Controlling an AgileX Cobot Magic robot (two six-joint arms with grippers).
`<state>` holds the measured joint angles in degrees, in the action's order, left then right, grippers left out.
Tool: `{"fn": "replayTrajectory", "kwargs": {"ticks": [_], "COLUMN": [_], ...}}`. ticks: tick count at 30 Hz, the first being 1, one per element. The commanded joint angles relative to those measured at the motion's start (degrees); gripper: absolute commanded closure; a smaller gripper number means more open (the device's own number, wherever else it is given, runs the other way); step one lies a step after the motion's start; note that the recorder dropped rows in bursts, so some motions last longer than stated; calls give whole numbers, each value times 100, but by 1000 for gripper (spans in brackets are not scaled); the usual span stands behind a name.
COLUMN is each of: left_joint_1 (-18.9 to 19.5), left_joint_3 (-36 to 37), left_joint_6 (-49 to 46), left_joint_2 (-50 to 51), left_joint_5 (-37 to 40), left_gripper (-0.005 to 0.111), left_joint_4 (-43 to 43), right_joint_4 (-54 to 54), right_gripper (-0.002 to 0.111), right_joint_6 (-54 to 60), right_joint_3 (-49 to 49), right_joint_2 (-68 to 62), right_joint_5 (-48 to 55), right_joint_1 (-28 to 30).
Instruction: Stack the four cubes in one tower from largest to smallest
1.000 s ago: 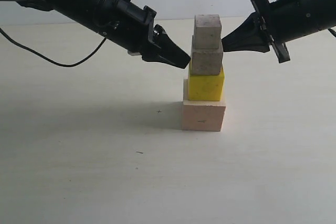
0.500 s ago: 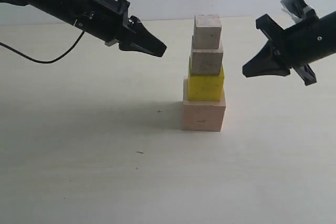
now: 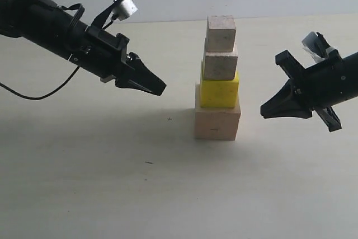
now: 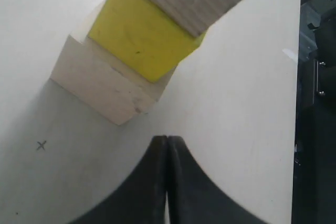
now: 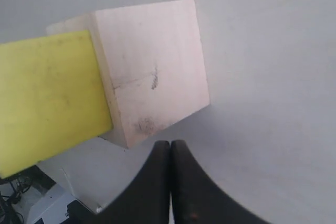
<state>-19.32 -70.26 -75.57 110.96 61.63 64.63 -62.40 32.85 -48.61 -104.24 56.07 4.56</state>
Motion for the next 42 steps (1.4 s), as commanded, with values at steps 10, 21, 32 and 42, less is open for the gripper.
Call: {"fn": "replayTrajectory", "kwargs": {"ticks": [10,21,32,42], "left_joint_1": [13,13,13,13], "left_joint_3": [494,678,688,690], "left_joint_6": [-224,-287,-317,-317], "left_joint_2": [-603,-832,-856,-856], "left_joint_5": [100,-72,-84,-37], "left_gripper": [107,107,107,107], "left_joint_4": [359,359,394,502], "right_joint_4": [-1087,-1609,-1840,-2025], "right_gripper": [108,108,108,108], "right_joint_6": [916,1366,1601,1736], "right_joint_3": [18,18,18,-8], "right_joint_2": [-518,-902,-979,-988], "right_joint_5": [10,109,-179,-177], "right_joint_1": [10,10,-358,-391]}}
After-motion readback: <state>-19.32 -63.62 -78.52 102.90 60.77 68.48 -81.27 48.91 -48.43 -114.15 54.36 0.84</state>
